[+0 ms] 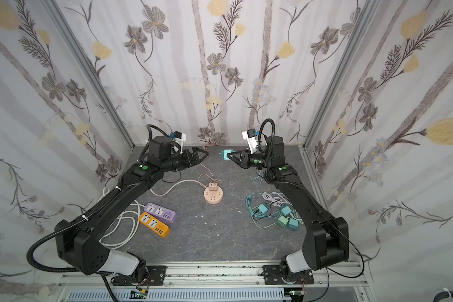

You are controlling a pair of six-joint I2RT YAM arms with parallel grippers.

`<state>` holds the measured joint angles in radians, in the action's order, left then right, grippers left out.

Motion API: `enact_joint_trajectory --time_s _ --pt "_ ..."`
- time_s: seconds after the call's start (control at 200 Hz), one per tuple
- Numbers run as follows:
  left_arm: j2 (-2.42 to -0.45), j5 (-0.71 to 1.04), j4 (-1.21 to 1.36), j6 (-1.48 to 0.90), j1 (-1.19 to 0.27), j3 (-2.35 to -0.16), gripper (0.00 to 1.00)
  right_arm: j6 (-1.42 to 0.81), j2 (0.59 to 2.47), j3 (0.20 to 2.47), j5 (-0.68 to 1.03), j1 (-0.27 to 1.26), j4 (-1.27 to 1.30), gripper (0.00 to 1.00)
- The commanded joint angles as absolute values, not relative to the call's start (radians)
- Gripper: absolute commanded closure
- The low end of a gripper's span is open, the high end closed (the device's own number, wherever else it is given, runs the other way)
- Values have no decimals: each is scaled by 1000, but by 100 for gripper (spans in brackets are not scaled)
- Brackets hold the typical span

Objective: Insert the plug
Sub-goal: 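Carry the teal charger over the socket with the right gripper while the left arm retracts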

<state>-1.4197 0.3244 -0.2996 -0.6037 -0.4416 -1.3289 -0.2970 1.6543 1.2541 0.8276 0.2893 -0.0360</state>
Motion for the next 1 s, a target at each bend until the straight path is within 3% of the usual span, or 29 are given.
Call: enact_joint_trajectory --time_s 0.0,0.13,0.415,0.994 --pt "-1330 80 -401 -551 -414 -1256 0 155 1706 1267 788 318 -269 100" --pt "-1204 -47 -425 -560 -373 -1158 0 538 1770 1315 774 386 -406 100" --pt "-1095 -202 -499 -569 -321 -1097 0 946 1986 1543 502 527 -731 100" --pt "-1108 -182 -500 -543 -314 -1087 0 1081 2176 1674 261 678 -782 100"
